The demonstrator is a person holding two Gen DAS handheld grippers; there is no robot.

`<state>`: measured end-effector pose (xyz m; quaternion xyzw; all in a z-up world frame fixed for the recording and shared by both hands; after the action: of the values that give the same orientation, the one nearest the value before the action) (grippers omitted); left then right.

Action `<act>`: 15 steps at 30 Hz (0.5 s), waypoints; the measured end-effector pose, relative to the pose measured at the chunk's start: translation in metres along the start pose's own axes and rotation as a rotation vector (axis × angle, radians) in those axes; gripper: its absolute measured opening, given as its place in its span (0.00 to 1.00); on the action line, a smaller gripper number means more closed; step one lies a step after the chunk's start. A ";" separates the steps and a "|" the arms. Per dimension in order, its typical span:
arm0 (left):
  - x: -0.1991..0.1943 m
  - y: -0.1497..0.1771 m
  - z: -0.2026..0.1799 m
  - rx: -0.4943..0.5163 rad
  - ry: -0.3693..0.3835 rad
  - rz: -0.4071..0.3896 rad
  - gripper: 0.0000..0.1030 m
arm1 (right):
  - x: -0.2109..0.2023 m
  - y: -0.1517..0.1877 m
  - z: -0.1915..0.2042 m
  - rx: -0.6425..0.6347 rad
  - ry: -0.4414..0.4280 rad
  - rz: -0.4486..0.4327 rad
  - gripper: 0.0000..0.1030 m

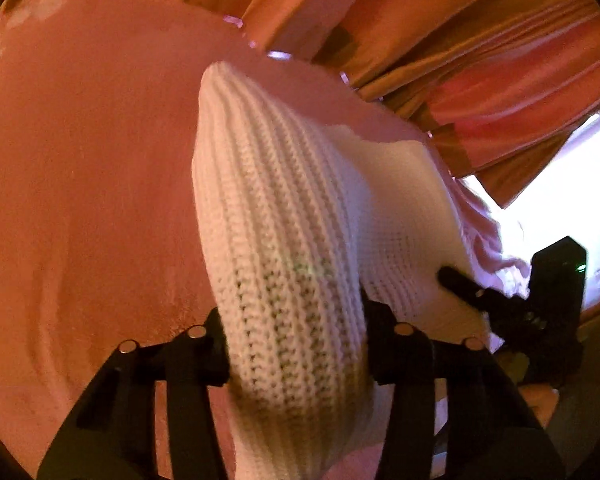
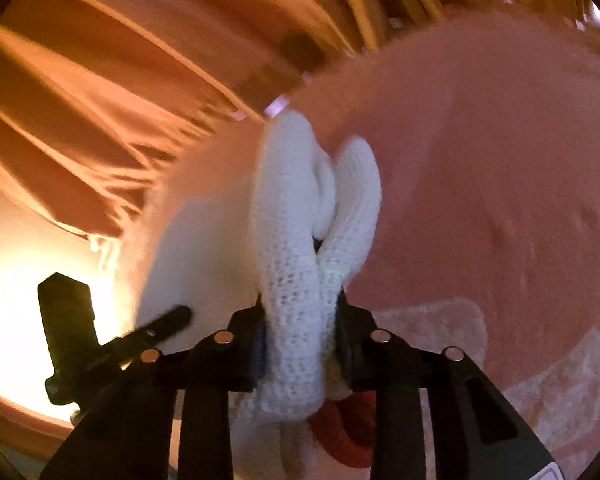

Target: Fold small clothes

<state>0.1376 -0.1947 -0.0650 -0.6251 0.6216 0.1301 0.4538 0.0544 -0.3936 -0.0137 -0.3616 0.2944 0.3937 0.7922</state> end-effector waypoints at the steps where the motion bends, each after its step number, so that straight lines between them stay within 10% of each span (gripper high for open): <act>1: -0.008 -0.003 -0.007 0.019 0.000 -0.016 0.43 | -0.005 -0.002 0.006 -0.011 -0.003 -0.015 0.24; 15: -0.182 -0.042 -0.050 0.242 0.018 -0.347 0.43 | -0.098 -0.011 0.175 -0.294 -0.189 -0.321 0.22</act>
<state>0.1194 -0.1187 0.1122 -0.6650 0.5196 -0.0311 0.5355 0.0448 -0.2971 0.1624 -0.4767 0.0972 0.3333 0.8076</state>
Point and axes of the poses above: each gripper's, at about its wrist camera, not at the fingertips, and x roughly the way its jaws point, z to its left, y to its underside, the point moved 6 cm from there along x, roughly the way its jaws point
